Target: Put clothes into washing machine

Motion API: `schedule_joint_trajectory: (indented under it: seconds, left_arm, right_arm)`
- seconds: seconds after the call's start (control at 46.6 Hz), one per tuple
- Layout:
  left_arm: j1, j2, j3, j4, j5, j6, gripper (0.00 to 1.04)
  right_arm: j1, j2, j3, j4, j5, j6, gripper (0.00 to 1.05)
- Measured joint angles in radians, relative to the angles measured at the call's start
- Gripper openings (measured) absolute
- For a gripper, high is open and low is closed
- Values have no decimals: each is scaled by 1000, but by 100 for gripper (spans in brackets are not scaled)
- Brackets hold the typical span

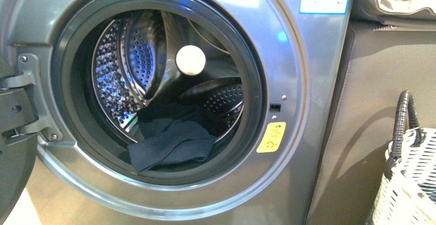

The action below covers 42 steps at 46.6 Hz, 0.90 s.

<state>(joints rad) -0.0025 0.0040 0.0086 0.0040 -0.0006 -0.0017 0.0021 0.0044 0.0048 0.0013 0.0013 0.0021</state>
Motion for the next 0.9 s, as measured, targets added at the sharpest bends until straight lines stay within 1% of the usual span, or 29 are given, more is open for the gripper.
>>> schedule_joint_trajectory:
  seconds: [0.493, 0.515, 0.558, 0.579, 0.901]
  left_arm:
    - [0, 0, 0, -3, 0, -1, 5]
    - [0, 0, 0, -3, 0, 0, 8]
    - [0, 0, 0, -3, 0, 0, 15]
    - [0, 0, 0, -3, 0, 0, 19]
    - [0, 0, 0, -3, 0, 0, 72]
  right_arm:
    - [0, 0, 0, -1, 0, 0, 2]
    - [0, 0, 0, -1, 0, -1, 3]
    - [0, 0, 0, -1, 0, -2, 10]
    - [0, 0, 0, -1, 0, -2, 15]
    - [0, 0, 0, -1, 0, -2, 68]
